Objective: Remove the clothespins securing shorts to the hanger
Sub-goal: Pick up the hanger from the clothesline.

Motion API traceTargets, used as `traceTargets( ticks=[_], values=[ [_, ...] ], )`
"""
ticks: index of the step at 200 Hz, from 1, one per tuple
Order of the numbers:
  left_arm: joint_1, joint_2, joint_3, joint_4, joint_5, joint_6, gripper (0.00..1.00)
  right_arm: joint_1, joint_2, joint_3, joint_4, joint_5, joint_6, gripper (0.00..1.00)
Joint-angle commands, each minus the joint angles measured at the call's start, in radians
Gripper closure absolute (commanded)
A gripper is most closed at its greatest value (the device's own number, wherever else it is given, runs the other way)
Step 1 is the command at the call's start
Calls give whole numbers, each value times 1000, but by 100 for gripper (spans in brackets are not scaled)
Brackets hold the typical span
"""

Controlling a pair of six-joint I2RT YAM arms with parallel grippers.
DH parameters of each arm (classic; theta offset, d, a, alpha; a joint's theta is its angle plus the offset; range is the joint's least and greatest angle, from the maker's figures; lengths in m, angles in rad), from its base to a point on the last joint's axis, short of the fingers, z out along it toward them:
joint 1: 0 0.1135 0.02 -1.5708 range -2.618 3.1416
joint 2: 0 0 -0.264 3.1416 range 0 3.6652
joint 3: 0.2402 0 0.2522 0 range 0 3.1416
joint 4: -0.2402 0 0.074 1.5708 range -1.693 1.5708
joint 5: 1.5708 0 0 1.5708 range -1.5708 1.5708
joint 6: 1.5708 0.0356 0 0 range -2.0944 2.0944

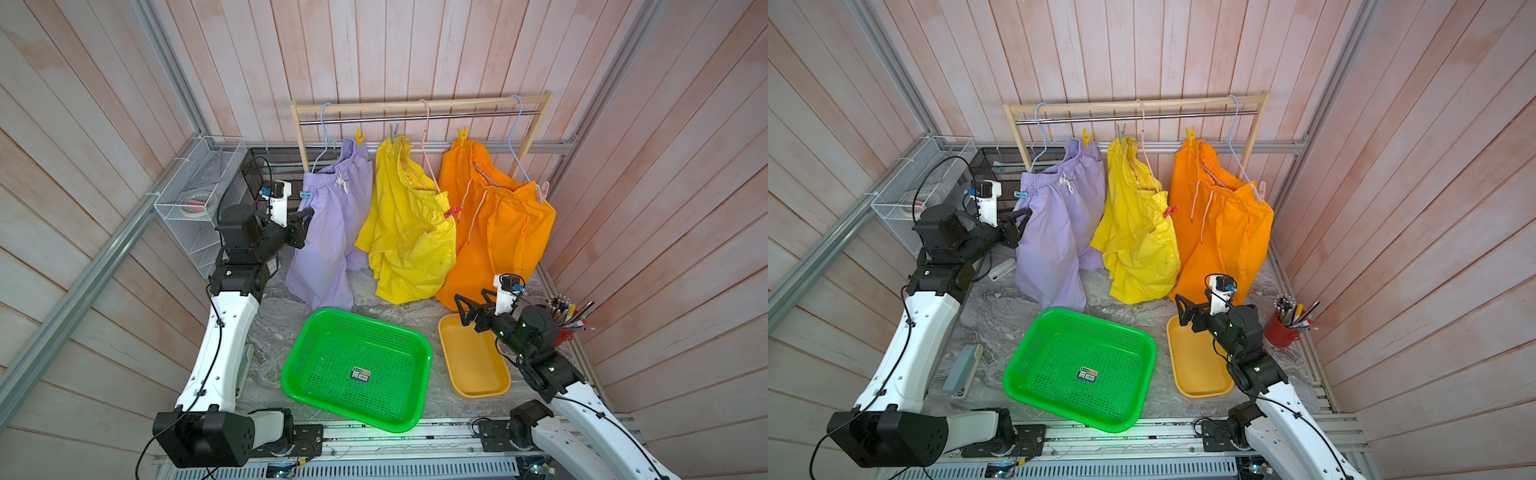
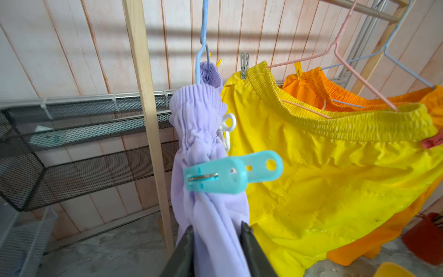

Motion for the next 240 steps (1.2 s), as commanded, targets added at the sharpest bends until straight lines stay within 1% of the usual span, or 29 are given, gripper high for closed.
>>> traceTargets(
  ticks=[1,20,35,140,202,223,240],
  values=[
    [-3,3,14,47,21,-4,82,5,-14,-4,-19,4,12,2],
    [-3,-11,-4,88,28,-16,94,5,-15,0,-30,6,12,2],
    [-3,-23,-11,107,29,-20,100,6,-15,4,-38,6,12,2],
    [15,-95,36,86,4,-10,100,5,4,28,-47,6,18,2],
    [34,-146,61,28,107,12,100,6,49,80,-59,1,3,2],
    [35,-195,30,11,171,29,100,5,80,114,-51,-18,-4,2],
    [35,-243,-8,3,178,25,100,5,122,149,-39,-46,-9,2]
  ],
)
